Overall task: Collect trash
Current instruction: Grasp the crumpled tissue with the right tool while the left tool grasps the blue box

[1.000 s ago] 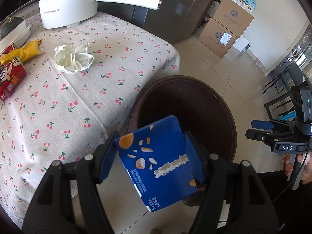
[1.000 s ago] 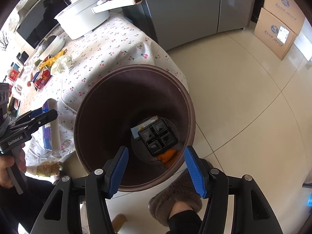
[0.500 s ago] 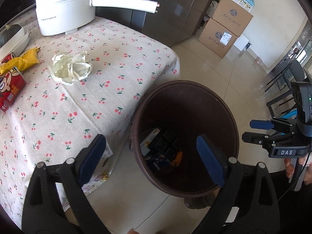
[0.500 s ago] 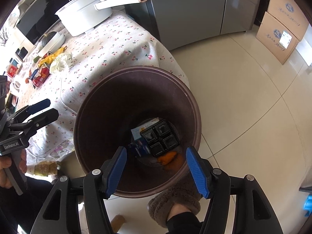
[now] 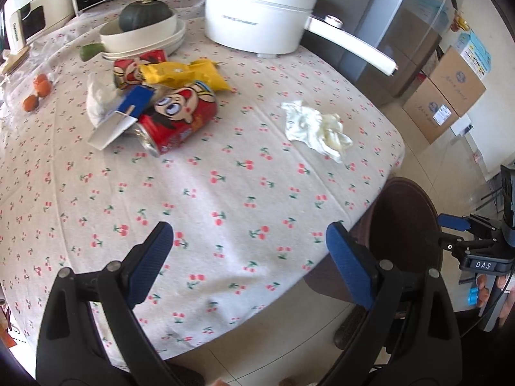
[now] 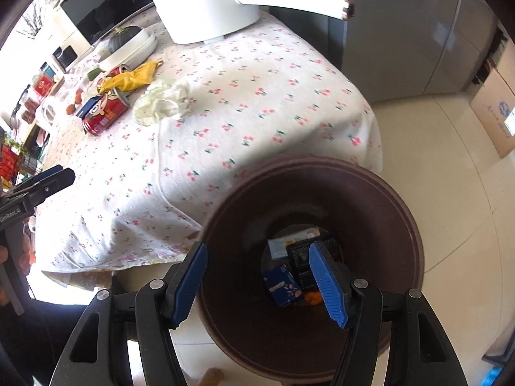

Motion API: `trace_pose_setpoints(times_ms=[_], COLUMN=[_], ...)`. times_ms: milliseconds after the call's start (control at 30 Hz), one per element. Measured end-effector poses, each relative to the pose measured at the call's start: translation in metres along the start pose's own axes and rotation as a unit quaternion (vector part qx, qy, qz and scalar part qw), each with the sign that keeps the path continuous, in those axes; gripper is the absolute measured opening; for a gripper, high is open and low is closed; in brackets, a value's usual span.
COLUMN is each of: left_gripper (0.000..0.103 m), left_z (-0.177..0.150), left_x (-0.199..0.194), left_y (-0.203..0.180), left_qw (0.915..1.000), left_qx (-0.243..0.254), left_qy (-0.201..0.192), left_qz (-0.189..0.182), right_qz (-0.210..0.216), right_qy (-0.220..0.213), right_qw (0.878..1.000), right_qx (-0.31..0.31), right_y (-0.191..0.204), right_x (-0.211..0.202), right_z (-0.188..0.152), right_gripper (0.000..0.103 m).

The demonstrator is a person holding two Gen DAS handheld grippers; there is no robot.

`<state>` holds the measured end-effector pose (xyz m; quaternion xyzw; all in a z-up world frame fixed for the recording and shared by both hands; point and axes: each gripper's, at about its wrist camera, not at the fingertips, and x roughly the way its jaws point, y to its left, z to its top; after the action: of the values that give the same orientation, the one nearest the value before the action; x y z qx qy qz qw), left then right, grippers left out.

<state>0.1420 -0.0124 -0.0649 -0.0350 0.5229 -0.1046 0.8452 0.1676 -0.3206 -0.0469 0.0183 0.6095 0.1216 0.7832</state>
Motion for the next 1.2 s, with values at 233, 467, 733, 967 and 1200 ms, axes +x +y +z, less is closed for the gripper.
trace_pose_setpoints(times_ms=[233, 467, 733, 967, 1200], left_gripper=[0.096, 0.096, 0.096, 0.091, 0.083], left_z=[0.039, 0.089, 0.12, 0.096, 0.062], left_x=[-0.003, 0.031, 0.071, 0.068, 0.053], left_y=[0.073, 0.105, 0.121, 0.138, 0.167], left_qw=[0.9961, 0.9858, 0.9665, 0.9666, 0.967], left_qx=[-0.082, -0.158, -0.225, -0.232, -0.229], left_qy=[-0.013, -0.001, 0.022, 0.032, 0.041], left_qz=[0.031, 0.056, 0.121, 0.105, 0.103], right_qz=[0.031, 0.049, 0.059, 0.064, 0.045], right_qy=[-0.009, 0.008, 0.012, 0.026, 0.034], right_qw=[0.999, 0.998, 0.998, 0.998, 0.998], right_qx=[-0.043, -0.027, -0.003, 0.003, -0.027], right_y=[0.067, 0.083, 0.078, 0.084, 0.102], right_x=[0.017, 0.054, 0.08, 0.099, 0.109], right_z=[0.062, 0.105, 0.13, 0.135, 0.131], right_gripper=[0.069, 0.069, 0.069, 0.065, 0.025])
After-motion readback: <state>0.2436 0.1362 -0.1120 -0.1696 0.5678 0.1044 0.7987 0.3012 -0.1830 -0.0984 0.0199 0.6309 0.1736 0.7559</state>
